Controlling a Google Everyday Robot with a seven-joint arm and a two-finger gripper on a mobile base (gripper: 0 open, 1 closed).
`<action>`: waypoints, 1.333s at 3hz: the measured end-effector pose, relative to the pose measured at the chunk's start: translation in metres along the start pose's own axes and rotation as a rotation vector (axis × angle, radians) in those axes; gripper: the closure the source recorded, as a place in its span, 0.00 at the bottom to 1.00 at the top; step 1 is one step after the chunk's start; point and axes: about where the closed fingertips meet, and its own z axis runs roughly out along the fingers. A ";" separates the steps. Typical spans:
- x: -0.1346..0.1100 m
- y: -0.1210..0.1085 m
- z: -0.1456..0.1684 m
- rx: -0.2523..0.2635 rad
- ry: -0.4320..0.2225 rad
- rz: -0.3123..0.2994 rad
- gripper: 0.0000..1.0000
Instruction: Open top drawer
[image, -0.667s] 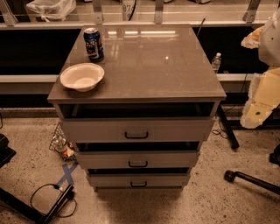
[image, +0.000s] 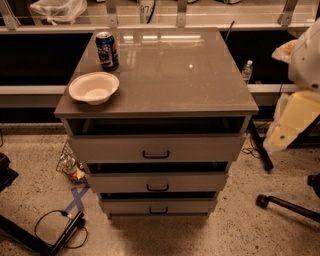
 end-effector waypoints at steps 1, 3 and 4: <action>0.014 0.033 0.037 0.002 -0.081 0.049 0.00; 0.034 0.070 0.166 0.015 -0.367 0.103 0.00; 0.029 0.021 0.190 0.154 -0.430 0.088 0.00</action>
Offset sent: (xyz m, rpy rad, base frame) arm 0.0699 -0.0063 -0.1739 0.4505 -0.4834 -0.1262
